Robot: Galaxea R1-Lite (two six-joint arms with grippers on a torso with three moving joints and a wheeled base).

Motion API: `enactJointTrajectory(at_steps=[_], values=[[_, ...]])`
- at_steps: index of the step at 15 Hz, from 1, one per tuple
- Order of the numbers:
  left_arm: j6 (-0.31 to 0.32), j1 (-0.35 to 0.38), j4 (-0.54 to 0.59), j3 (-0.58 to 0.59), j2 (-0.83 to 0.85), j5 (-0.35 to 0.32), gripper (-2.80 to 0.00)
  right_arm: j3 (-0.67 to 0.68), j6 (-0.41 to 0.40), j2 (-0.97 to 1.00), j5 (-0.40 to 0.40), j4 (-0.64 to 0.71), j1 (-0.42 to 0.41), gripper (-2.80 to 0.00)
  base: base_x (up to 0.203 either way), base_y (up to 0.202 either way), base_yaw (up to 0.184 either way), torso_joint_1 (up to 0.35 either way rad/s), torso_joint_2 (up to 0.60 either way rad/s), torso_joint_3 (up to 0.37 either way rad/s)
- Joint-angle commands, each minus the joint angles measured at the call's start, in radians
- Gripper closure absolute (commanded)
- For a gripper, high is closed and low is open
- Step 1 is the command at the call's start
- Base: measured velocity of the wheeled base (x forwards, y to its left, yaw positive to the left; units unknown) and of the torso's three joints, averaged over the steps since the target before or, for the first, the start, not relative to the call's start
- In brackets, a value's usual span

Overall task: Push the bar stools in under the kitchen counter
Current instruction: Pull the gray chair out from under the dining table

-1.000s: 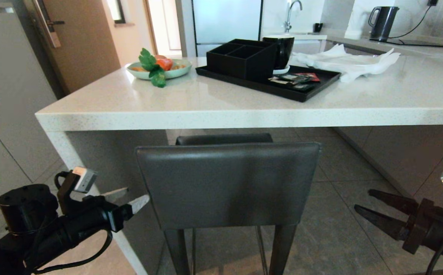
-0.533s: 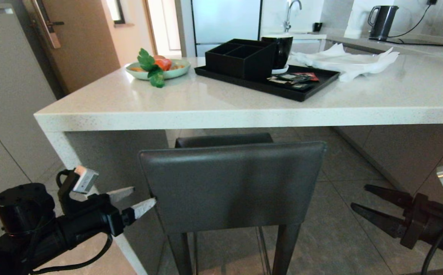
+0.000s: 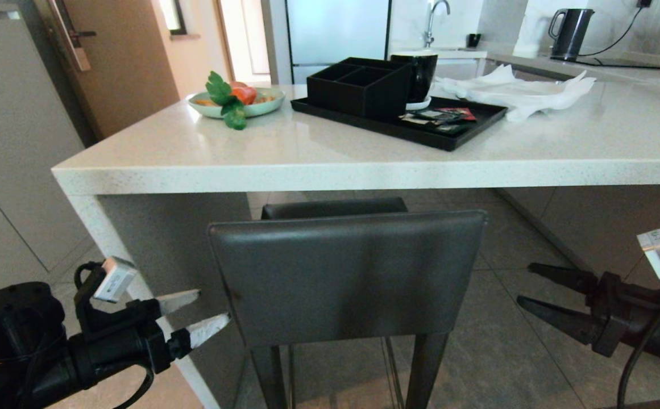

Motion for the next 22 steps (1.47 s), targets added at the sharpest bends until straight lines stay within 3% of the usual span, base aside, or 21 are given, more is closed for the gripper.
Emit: enactJointTrajectory(at_steps=[1, 3, 6, 10, 15, 17, 19, 20, 22], values=[[-0.001, -0.006, -0.008, -0.045, 0.002, -0.017, -2.80, -0.029, 0.000, 0.042, 0.050, -0.008, 0.000, -2.80, 0.000, 0.000, 0.000, 0.000, 0.00, 0.000], [-0.002, -0.011, -0.008, -0.120, 0.034, -0.037, -2.80, -0.052, 0.000, 0.082, 0.170, -0.011, -0.001, -2.80, 0.000, 0.000, 0.000, 0.000, 0.00, 0.000], [-0.002, 0.012, -0.008, -0.178, 0.079, -0.164, -2.80, -0.077, -0.018, 0.137, 0.263, -0.014, 0.006, -2.80, 0.000, 0.000, 0.000, 0.000, 0.00, 0.000], [0.001, 0.052, -0.008, -0.202, 0.125, -0.277, -2.80, -0.123, -0.026, 0.271, 0.273, -0.094, 0.029, -2.80, 0.000, 0.000, 0.000, 0.000, 0.00, 0.000], [0.002, 0.080, -0.008, -0.226, 0.154, -0.280, -2.80, -0.202, -0.025, 0.351, 0.275, -0.122, 0.075, -2.80, 0.000, 0.000, 0.000, 0.000, 0.00, 0.000], [0.004, 0.070, -0.008, -0.237, 0.158, -0.284, -2.80, -0.222, -0.023, 0.364, 0.327, -0.122, 0.101, -2.80, 0.000, 0.000, 0.000, 0.000, 0.00, 0.000], [0.006, 0.070, -0.008, -0.242, 0.156, -0.339, -2.80, -0.256, -0.009, 0.371, 0.393, -0.122, 0.111, -2.80, 0.000, 0.000, 0.000, 0.000, 0.00, 0.000], [0.009, 0.070, -0.008, -0.246, 0.156, -0.383, -2.80, -0.275, 0.005, 0.372, 0.399, -0.122, 0.119, -2.80, 0.000, 0.000, 0.000, 0.000, 0.00, 0.000], [0.025, 0.055, -0.008, -0.264, 0.169, -0.398, -2.80, -0.305, 0.019, 0.386, 0.399, -0.122, 0.132, -2.80, 0.000, 0.000, 0.000, 0.000, 0.00, 0.000]])
